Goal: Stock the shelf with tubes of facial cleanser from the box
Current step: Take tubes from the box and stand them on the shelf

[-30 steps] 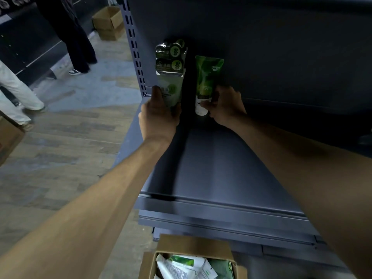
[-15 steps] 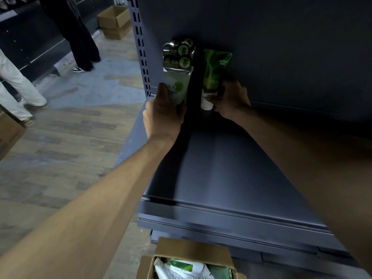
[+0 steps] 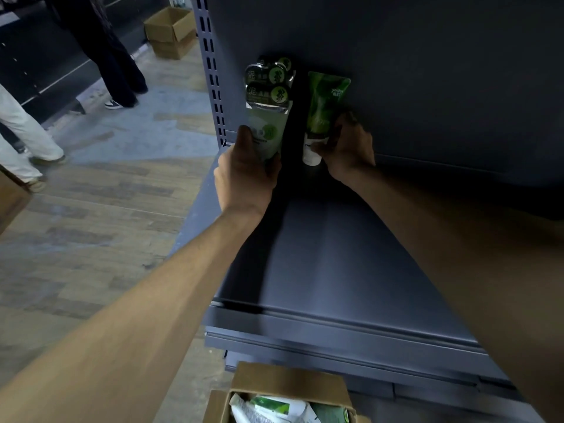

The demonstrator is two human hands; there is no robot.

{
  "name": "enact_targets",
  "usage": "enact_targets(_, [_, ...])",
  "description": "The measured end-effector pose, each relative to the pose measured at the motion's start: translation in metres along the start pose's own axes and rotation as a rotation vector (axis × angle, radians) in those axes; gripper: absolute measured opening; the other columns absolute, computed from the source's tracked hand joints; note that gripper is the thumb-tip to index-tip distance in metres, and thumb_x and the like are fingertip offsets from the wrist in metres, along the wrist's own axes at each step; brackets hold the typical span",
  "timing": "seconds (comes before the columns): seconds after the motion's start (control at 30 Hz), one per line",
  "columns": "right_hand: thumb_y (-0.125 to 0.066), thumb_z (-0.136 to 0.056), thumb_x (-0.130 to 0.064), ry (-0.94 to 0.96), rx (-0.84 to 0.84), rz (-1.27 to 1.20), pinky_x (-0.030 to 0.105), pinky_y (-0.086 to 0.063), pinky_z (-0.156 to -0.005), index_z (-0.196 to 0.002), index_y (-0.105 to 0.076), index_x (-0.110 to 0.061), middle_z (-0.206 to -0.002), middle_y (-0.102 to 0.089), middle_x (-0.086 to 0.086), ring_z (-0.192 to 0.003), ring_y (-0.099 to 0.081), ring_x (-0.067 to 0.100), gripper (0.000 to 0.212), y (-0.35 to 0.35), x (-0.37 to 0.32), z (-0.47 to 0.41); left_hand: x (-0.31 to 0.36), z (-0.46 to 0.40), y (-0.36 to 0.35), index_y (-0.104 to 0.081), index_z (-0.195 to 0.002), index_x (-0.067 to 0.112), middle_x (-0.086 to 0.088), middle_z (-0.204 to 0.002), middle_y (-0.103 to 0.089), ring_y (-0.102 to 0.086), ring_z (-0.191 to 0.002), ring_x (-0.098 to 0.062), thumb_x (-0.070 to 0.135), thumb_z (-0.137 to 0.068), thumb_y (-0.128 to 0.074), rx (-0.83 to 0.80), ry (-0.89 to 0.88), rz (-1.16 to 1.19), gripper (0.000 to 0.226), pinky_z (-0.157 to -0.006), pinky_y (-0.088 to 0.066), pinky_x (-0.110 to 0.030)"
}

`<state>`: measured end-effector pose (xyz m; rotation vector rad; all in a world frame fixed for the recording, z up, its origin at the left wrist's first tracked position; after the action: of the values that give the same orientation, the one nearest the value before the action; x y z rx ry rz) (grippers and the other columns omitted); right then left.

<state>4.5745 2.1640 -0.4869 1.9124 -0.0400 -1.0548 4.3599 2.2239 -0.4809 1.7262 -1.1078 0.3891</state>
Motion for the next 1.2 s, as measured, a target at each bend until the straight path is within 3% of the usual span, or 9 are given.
enact_targets(0.23, [-0.077,-0.080,-0.026,0.026,-0.046,-0.017,0.024,-0.044,-0.075,-0.113,-0.059,-0.013,-0.111,-0.068,0.004,-0.104,-0.063,0.022,0.040,-0.002,-0.004,-0.001,-0.004,-0.002,-0.001,-0.043,-0.093,0.013,0.000,-0.077,-0.058,-0.058,-0.075,-0.035,0.035,-0.081,-0.068,0.000,0.009,-0.009,0.034,-0.059,-0.037,-0.033])
enact_targets(0.4, [-0.077,-0.081,-0.028,0.003,-0.032,0.003,0.023,-0.041,-0.072,-0.113,-0.059,-0.011,-0.112,-0.067,0.006,-0.105,-0.063,0.022,0.041,-0.002,-0.002,0.002,-0.007,-0.001,-0.002,-0.043,-0.094,0.014,-0.002,-0.078,-0.058,-0.057,-0.077,-0.037,0.037,-0.082,-0.067,-0.006,0.018,-0.028,0.035,-0.060,-0.033,-0.032])
enact_targets(0.5, [-0.079,-0.079,-0.030,-0.068,-0.018,-0.025,0.023,-0.041,-0.078,-0.124,-0.050,-0.009,-0.125,-0.062,0.008,-0.116,-0.059,0.027,0.057,-0.002,-0.001,0.016,-0.004,0.000,-0.001,-0.047,-0.101,0.010,-0.005,-0.080,-0.058,-0.058,-0.083,-0.040,0.039,-0.082,-0.066,-0.009,-0.005,-0.075,0.039,-0.062,-0.031,-0.034])
enact_targets(0.63, [-0.081,-0.078,-0.030,-0.115,-0.146,0.027,0.024,-0.043,-0.089,-0.134,-0.037,-0.008,-0.138,-0.052,0.011,-0.127,-0.051,0.029,0.075,-0.003,-0.008,0.042,-0.010,0.007,-0.006,-0.049,-0.108,0.010,-0.013,-0.097,-0.067,-0.060,-0.094,-0.042,0.041,-0.082,-0.067,-0.079,0.069,-0.048,0.045,-0.065,-0.038,-0.037])
enact_targets(0.73, [-0.078,-0.078,-0.033,-0.040,-0.196,0.078,0.033,-0.047,-0.097,-0.135,-0.043,-0.011,-0.136,-0.053,0.010,-0.126,-0.051,0.029,0.070,0.004,-0.019,0.059,-0.014,0.025,-0.011,-0.049,-0.117,0.010,-0.011,-0.109,-0.067,-0.059,-0.106,-0.040,0.044,-0.077,-0.073,-0.137,0.127,-0.037,0.058,-0.073,-0.042,-0.038])
enact_targets(0.83, [-0.070,-0.084,-0.031,0.036,-0.257,0.160,0.027,-0.042,-0.088,-0.133,-0.047,-0.015,-0.132,-0.054,0.008,-0.122,-0.052,0.027,0.056,0.006,-0.024,0.087,-0.010,0.047,-0.007,-0.045,-0.121,0.009,-0.011,-0.114,-0.060,-0.060,-0.104,-0.038,0.041,-0.077,-0.076,-0.172,0.121,-0.007,0.063,-0.073,-0.040,-0.035])
enact_targets(0.93, [-0.068,-0.088,-0.025,-0.036,-0.290,0.196,0.024,-0.039,-0.080,-0.132,-0.046,-0.011,-0.127,-0.056,0.007,-0.110,-0.055,0.021,0.051,0.005,-0.006,0.117,-0.006,0.074,0.008,-0.041,-0.125,0.008,-0.008,-0.119,-0.045,-0.057,-0.101,-0.031,0.034,-0.081,-0.073,-0.196,0.099,0.011,0.060,-0.071,-0.032,-0.027])
enact_targets(1.07, [-0.068,-0.089,-0.020,-0.100,-0.179,-0.119,0.016,-0.046,-0.088,-0.134,-0.048,-0.015,-0.127,-0.058,0.000,-0.114,-0.058,0.010,0.049,0.026,0.000,0.188,0.008,0.144,0.043,-0.046,-0.127,0.009,-0.008,-0.123,-0.045,-0.051,-0.107,-0.024,0.023,-0.086,-0.066,-0.300,-0.129,0.099,0.048,-0.081,-0.037,-0.025])
enact_targets(1.2, [-0.069,-0.089,-0.012,-0.149,-0.050,-0.258,0.017,-0.053,-0.090,-0.121,-0.056,-0.015,-0.114,-0.063,-0.004,-0.105,-0.062,0.001,0.035,0.052,0.016,0.309,0.015,0.247,0.070,-0.051,-0.124,0.007,-0.011,-0.126,-0.049,-0.049,-0.122,-0.025,0.017,-0.085,-0.064,-0.527,-0.547,0.013,0.043,-0.101,-0.045,-0.035])
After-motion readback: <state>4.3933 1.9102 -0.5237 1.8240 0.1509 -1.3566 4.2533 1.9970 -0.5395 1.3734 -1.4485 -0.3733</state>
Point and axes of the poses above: each hand's wrist, its own z-axis away from the middle knuckle, its own y-axis out of the back of the hand, x = y × z, the point moved 10 cm from there along -z, towards the middle knuckle
